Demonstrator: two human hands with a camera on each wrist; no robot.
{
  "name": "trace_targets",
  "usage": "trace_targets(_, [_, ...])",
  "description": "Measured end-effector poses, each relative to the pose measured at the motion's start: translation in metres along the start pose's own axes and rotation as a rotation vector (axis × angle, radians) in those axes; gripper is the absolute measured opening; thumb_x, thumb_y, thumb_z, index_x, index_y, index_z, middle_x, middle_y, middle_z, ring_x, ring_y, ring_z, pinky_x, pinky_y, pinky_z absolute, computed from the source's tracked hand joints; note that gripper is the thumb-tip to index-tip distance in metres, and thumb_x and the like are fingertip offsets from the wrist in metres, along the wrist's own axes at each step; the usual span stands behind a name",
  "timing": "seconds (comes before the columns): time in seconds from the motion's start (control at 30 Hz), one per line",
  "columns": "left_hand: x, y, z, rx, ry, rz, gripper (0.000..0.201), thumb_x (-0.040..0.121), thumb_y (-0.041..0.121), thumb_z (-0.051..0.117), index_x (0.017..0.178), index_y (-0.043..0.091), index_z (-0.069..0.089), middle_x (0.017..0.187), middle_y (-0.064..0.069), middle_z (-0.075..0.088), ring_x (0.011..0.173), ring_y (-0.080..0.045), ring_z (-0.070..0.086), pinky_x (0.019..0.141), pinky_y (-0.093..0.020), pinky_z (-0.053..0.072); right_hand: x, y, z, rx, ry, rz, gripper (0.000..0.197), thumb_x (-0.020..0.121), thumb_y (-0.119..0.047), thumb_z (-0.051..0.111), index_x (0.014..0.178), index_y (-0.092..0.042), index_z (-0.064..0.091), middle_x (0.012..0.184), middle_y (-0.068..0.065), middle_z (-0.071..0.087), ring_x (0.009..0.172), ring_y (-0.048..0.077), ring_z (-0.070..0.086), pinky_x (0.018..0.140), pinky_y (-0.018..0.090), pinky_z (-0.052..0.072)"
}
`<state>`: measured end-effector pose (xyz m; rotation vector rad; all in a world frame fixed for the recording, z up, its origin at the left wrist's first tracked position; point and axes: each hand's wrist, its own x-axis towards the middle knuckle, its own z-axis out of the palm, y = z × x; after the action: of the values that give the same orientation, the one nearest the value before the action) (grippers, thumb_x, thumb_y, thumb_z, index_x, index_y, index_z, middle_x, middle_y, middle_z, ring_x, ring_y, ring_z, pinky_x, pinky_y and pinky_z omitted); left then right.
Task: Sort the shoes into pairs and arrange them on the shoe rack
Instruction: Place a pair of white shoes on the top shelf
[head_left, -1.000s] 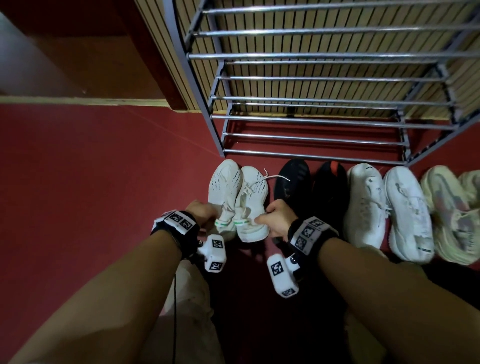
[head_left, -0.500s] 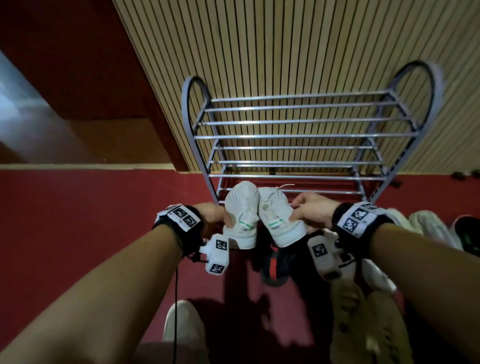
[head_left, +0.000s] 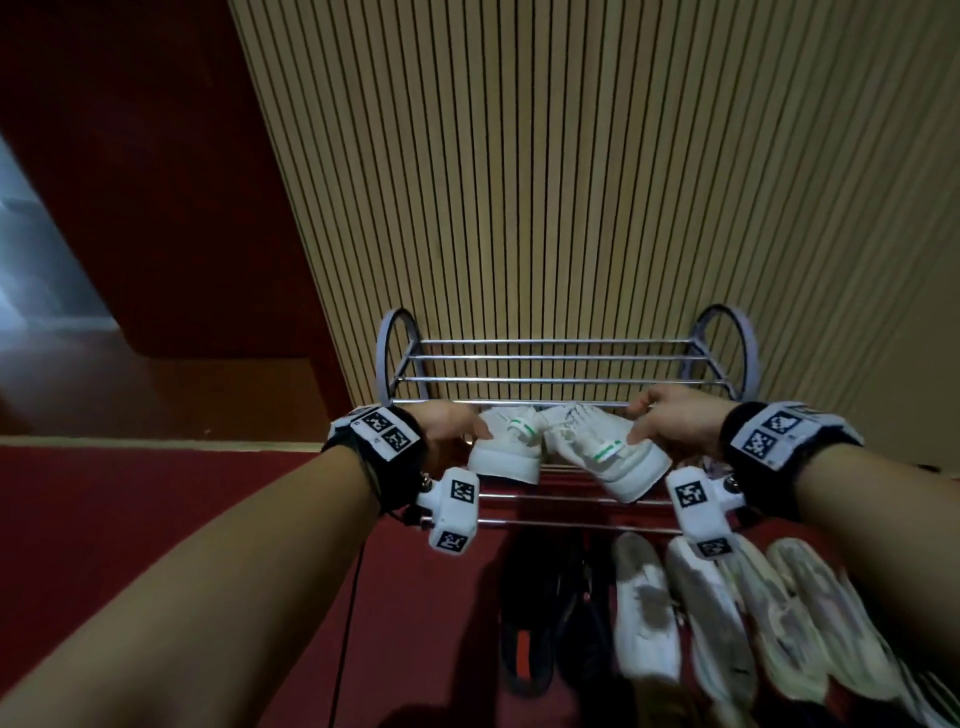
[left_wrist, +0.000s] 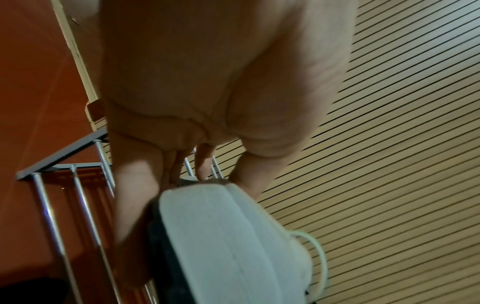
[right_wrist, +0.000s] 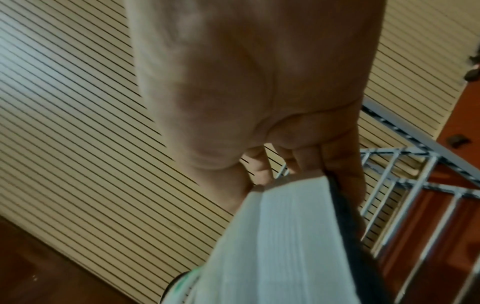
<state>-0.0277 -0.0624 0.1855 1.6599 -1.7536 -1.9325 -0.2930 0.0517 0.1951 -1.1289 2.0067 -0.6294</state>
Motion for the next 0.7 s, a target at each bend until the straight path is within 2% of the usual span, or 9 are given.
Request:
trace_targets(0.07, [-0.008,0.004,-0.001,0.001,-0.030,-0.018,0.038,0.077,0.006,0.060,0.114,0.003,0.055,0.095,-0.015,0.060,0.068,-0.028,0.061,0.064,-0.035,0.052,-0.005,-0.007,-0.008,-0.004,-0.001,0.003,0.027,0.077,-0.004,0.072,0.096,-0.013,0.055,0.082,0.011,0.058,0.065,0.023,0.055,0.049,0.027,0.044])
trace_targets(0.17, [-0.022,0.013,-0.005,-0.056,-0.039,-0.004,0.033,0.079,0.003,0.054,0.111,0.001,0.056,0.089,-0.016,0.061,0.069,-0.030,0.062,0.063,-0.037,0.055,-0.012,-0.023,-0.019,0.027,-0.001,0.008,0.027,0.076,0.000,0.071,0.097,-0.011,0.058,0.089,0.014,0.061,0.071,0.027,0.060,0.056,0.030,0.051])
trace_targets(0.27, [-0.034,0.029,-0.012,-0.085,-0.022,0.040,0.015,0.082,0.001,0.048,0.094,0.002,0.058,0.080,-0.012,0.059,0.063,-0.025,0.060,0.055,-0.030,0.053,-0.017,-0.040,-0.033,0.057,0.021,0.006,0.020,0.076,0.000,0.069,0.090,-0.010,0.060,0.091,0.016,0.063,0.074,0.029,0.062,0.063,0.036,0.055])
trace_targets(0.33, [-0.046,0.041,-0.018,-0.113,-0.003,0.064,0.013,0.084,0.001,0.046,0.092,0.000,0.056,0.074,-0.012,0.059,0.055,-0.025,0.062,0.049,-0.027,0.053,-0.022,-0.056,-0.042,0.084,0.015,0.000,0.015,0.075,0.000,0.068,0.087,-0.007,0.061,0.089,0.017,0.064,0.075,0.030,0.064,0.072,0.043,0.056])
trace_targets(0.4, [-0.058,0.052,-0.024,-0.170,0.006,0.096,0.015,0.085,0.001,0.044,0.095,-0.001,0.054,0.075,-0.014,0.059,0.054,-0.027,0.064,0.048,-0.028,0.054,-0.026,-0.074,-0.048,0.096,0.008,-0.003,0.015,0.076,-0.002,0.068,0.090,-0.004,0.061,0.089,0.017,0.066,0.073,0.030,0.066,0.073,0.044,0.057])
trace_targets(0.47, [-0.069,0.062,-0.029,-0.252,0.031,0.148,0.014,0.087,0.003,0.043,0.098,-0.001,0.051,0.082,-0.015,0.057,0.058,-0.028,0.065,0.046,-0.029,0.053,-0.031,-0.097,-0.053,0.085,0.033,-0.007,0.020,0.080,-0.004,0.066,0.100,-0.002,0.060,0.089,0.018,0.068,0.069,0.028,0.069,0.061,0.034,0.057])
trace_targets(0.5, [-0.072,0.065,-0.032,-0.299,0.049,0.181,0.014,0.089,0.004,0.043,0.101,0.000,0.050,0.085,-0.016,0.056,0.062,-0.028,0.064,0.047,-0.029,0.053,-0.032,-0.109,-0.055,0.076,0.044,-0.015,0.022,0.081,-0.005,0.065,0.103,-0.001,0.060,0.089,0.018,0.069,0.068,0.027,0.070,0.059,0.032,0.057])
trace_targets(0.6, [-0.075,0.072,-0.044,-0.472,0.105,0.283,0.029,0.093,0.014,0.046,0.118,0.000,0.048,0.098,-0.017,0.062,0.070,-0.026,0.065,0.052,-0.032,0.054,-0.033,-0.145,-0.060,0.096,0.065,-0.038,0.027,0.082,-0.008,0.064,0.107,0.000,0.059,0.090,0.019,0.071,0.071,0.028,0.072,0.065,0.036,0.059])
trace_targets(0.7, [-0.081,0.078,-0.058,-0.618,0.140,0.357,0.037,0.094,0.021,0.046,0.127,0.005,0.051,0.095,-0.014,0.068,0.073,-0.025,0.069,0.055,-0.033,0.056,-0.032,-0.180,-0.058,0.168,0.058,-0.080,0.029,0.085,-0.005,0.060,0.113,0.002,0.055,0.088,0.019,0.069,0.062,0.026,0.071,0.053,0.029,0.054])
